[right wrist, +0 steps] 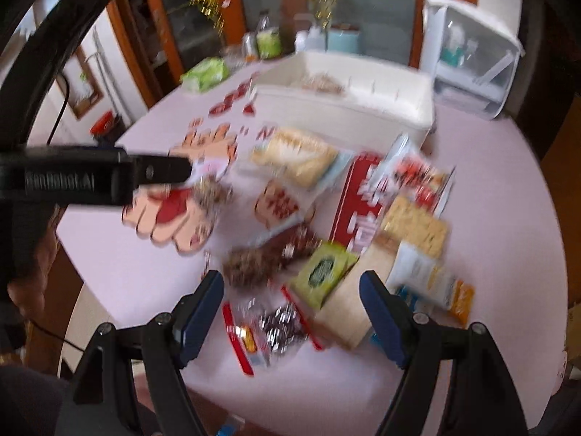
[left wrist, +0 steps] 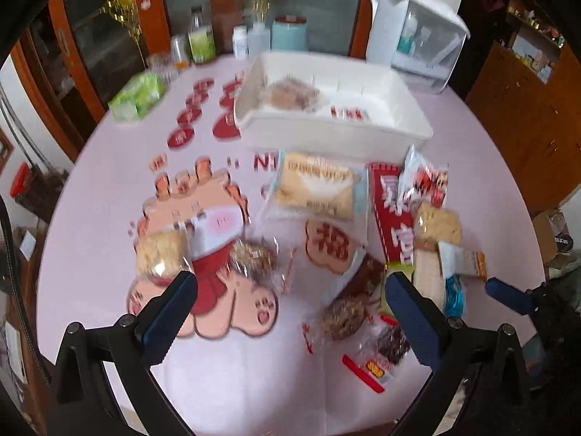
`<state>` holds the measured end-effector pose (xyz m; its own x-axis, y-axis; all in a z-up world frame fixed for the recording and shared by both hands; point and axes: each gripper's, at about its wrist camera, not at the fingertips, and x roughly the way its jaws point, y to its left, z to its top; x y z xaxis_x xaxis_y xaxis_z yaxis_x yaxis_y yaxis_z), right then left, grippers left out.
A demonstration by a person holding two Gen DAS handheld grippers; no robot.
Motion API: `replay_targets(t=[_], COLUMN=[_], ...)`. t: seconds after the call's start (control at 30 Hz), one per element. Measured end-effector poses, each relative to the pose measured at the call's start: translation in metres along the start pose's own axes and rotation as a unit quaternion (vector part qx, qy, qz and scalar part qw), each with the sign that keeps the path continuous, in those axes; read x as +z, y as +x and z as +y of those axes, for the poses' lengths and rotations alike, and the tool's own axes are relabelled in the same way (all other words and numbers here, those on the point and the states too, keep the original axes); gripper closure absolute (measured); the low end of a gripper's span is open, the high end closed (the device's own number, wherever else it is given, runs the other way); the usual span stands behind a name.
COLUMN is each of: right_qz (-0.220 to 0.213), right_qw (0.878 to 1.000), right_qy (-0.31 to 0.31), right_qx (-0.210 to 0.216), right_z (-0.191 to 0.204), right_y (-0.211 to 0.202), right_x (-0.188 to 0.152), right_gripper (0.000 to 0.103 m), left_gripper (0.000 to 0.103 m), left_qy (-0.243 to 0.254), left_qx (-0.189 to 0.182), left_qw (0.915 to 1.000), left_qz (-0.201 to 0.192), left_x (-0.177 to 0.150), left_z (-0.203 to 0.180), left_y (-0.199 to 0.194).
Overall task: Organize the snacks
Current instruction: 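Withdraw both tools from the tray back over the snack pile, then grasp the nut pack with the left tool while the right tool grasps the red-striped jerky pack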
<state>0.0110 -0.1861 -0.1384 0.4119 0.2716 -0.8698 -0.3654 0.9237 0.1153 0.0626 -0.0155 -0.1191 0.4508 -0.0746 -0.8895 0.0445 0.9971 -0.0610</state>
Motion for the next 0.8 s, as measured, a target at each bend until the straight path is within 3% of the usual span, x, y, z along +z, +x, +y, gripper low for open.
replay_targets(t=[0.1,0.27,0.5,0.6,0.73,0.8], right_qz=[0.028,0.058,0.091,0.101,0.093,0.096], right_qw=[0.999,0.997,0.993,0.991,0.991,0.990], right_qy=[-0.008,-0.020,-0.034,-0.055,-0.072,-0.069], right_qx=[0.029,0.045,0.064,0.062,0.059,0.072], right_z=[0.001,0.007,0.021,0.029,0.034,0.032], right_y=[0.016,0.036,0.059,0.067,0.067,0.066], right_x=[-0.015,-0.030,-0.042,-0.047,-0.051,-0.054], right_gripper=[0.025,0.028,0.031,0.041,0.044,0.052], left_gripper=[0.001,0.001,0.001,0.001,0.001,0.001], left_qy=[0.001,0.018,0.003,0.006,0.010,0.030], left_qx=[0.002,0.021,0.039,0.031,0.008,-0.005], left_qw=[0.9998,0.9989,0.9972,0.9960,0.9947,0.9937], left_qz=[0.019,0.037,0.064,0.083,0.102,0.108], left_x=[-0.009,-0.020,-0.026,-0.029,-0.033,-0.036], left_z=[0.000,-0.001,0.017,0.024,0.030,0.026], left_y=[0.012,0.027,0.050,0.063,0.074,0.078])
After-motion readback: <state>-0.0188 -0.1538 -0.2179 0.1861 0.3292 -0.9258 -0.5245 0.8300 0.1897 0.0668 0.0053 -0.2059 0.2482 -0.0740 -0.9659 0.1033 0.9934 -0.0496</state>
